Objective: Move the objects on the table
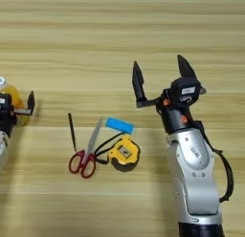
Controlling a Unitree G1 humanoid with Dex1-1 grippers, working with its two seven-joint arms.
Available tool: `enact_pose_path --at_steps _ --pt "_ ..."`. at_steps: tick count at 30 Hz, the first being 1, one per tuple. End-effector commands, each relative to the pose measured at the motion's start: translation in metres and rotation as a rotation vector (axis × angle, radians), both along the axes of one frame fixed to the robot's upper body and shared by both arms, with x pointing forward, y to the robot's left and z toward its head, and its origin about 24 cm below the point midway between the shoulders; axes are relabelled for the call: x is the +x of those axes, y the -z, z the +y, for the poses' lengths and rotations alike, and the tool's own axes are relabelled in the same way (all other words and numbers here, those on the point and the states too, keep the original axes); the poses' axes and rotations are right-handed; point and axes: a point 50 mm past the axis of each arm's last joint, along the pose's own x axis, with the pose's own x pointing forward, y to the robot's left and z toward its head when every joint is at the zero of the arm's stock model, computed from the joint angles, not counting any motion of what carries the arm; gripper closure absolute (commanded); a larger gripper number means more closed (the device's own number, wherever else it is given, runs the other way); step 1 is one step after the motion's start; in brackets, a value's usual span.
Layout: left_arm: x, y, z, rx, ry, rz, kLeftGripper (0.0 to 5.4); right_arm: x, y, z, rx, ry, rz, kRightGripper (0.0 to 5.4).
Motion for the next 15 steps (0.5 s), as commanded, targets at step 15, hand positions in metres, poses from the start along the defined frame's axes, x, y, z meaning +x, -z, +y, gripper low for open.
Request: enact_pose_path --at_steps 15 --pt "-0.003 -0.028 -0.001 -0.004 -0.019 -0.194 0.05 0.001 0.002 0.000 -0.006 -0.006 0.010 0.00"
